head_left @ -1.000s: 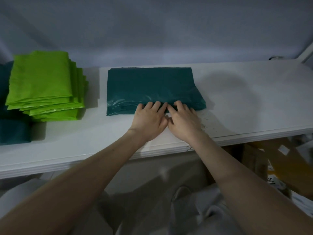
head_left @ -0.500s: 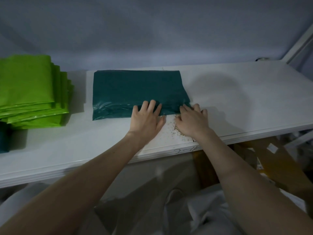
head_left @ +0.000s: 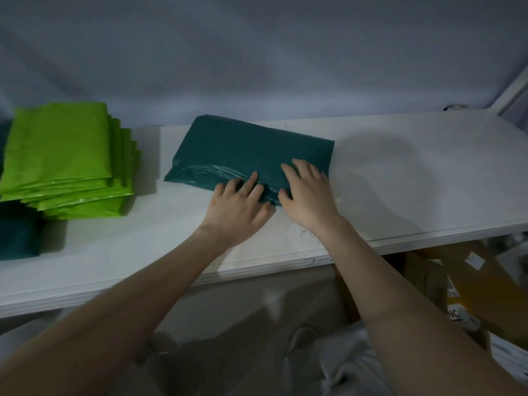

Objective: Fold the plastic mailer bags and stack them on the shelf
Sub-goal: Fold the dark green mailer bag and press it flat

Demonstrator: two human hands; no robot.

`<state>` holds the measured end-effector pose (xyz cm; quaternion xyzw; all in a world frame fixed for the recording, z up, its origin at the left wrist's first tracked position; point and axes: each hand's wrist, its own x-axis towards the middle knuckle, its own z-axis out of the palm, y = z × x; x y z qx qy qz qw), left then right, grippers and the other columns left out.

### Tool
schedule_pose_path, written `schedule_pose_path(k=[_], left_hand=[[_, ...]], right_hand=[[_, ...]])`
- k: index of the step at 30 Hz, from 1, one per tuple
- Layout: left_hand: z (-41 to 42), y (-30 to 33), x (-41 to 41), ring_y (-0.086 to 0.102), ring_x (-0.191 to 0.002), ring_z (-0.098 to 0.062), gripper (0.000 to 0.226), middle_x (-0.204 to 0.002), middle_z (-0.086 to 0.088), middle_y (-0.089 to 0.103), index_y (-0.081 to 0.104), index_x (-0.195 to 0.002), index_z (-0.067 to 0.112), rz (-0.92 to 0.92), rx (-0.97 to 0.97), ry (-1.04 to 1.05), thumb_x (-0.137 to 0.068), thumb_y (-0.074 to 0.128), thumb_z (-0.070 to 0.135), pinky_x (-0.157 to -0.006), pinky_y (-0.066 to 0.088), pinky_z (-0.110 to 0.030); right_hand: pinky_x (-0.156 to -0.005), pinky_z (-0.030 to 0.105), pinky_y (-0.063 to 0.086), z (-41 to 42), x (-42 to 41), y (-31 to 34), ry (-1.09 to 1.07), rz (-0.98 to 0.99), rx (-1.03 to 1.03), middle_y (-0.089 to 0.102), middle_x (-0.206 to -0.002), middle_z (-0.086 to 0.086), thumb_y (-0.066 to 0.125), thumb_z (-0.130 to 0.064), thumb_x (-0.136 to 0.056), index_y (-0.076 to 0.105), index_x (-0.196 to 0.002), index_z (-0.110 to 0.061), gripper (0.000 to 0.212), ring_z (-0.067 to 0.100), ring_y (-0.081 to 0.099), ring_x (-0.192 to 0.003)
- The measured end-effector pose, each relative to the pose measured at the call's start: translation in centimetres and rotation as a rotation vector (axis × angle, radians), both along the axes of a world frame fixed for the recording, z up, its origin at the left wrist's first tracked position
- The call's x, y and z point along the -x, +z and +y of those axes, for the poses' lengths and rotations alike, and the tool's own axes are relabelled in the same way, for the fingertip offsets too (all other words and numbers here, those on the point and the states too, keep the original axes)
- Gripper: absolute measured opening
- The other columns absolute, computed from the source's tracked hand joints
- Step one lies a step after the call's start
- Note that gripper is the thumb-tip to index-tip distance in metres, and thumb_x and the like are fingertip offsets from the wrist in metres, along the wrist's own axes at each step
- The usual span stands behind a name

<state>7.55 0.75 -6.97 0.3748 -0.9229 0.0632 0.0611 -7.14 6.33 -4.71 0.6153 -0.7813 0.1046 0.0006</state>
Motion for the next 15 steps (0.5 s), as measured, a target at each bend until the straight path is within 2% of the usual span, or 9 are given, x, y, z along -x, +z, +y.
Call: schedule_pose_path(k=[3,5,8,10,12,15], left_hand=[[-0.4,0.0,-0.8,0.05,-0.119,-0.034,0.068,-0.137,-0.003,0.052,0.044,-0.134,0.015,0.038,-0.015,0.026,-0.086,0.016,0.054,-0.092,0.039,-0.043],[-0.7,0.1,-1.4,0.056,-0.108,-0.034,0.065,-0.121,-0.006,0.06,0.046,-0.135,0.014,0.062,0.014,0.034,-0.087,0.022,0.051,-0.085,0.044,-0.041],[-1.2,0.4,-2.7,0.06,-0.087,-0.033,0.065,-0.106,-0.013,0.06,0.047,-0.136,0.012,0.042,0.069,0.058,-0.088,0.021,0.047,-0.07,0.046,-0.037],[-1.7,0.8,-3.7,0.057,-0.088,-0.032,0.069,-0.111,-0.013,0.055,0.046,-0.138,0.016,0.018,0.029,0.092,-0.087,0.012,0.048,-0.071,0.044,-0.037],[-2.2,1.0,-4.8,0.054,-0.098,-0.03,0.073,-0.123,-0.01,0.049,0.044,-0.137,0.02,0.023,-0.01,0.124,-0.085,0.003,0.05,-0.077,0.042,-0.039],[-2.9,1.5,-6.2,0.051,-0.117,-0.027,0.071,-0.139,-0.004,0.044,0.049,-0.125,0.019,0.055,-0.023,0.155,-0.085,-0.001,0.052,-0.089,0.04,-0.042]], right_hand=[[-0.117,0.052,0.008,-0.6,-1.1,-0.3,0.062,-0.021,-0.056,0.012,-0.158,0.003,0.035,-0.034,-0.099,0.02,-0.149,-0.019,0.054,0.022,0.006,-0.146],[-0.116,0.053,0.014,-0.9,-2.0,-0.3,0.067,-0.037,-0.079,0.011,-0.158,0.003,0.032,-0.037,-0.099,0.016,-0.149,-0.021,0.055,0.023,0.012,-0.145],[-0.108,0.049,0.028,-1.3,-3.4,-0.1,0.068,-0.033,-0.097,0.018,-0.156,0.008,0.03,-0.038,-0.099,0.014,-0.149,-0.023,0.055,0.03,0.023,-0.138],[-0.103,0.046,0.033,-1.6,-4.5,0.0,0.097,0.006,-0.072,0.031,-0.15,0.01,0.031,-0.038,-0.098,0.023,-0.147,-0.021,0.052,0.03,0.03,-0.131],[-0.097,0.043,0.036,-1.9,-5.2,0.1,0.135,0.007,-0.007,0.047,-0.137,0.008,0.036,-0.034,-0.097,0.039,-0.139,-0.017,0.046,0.028,0.038,-0.123],[-0.095,0.041,0.038,-2.4,-5.3,0.5,0.129,-0.036,0.089,0.053,-0.129,0.004,0.041,-0.029,-0.094,0.045,-0.134,-0.016,0.042,0.027,0.04,-0.117]])
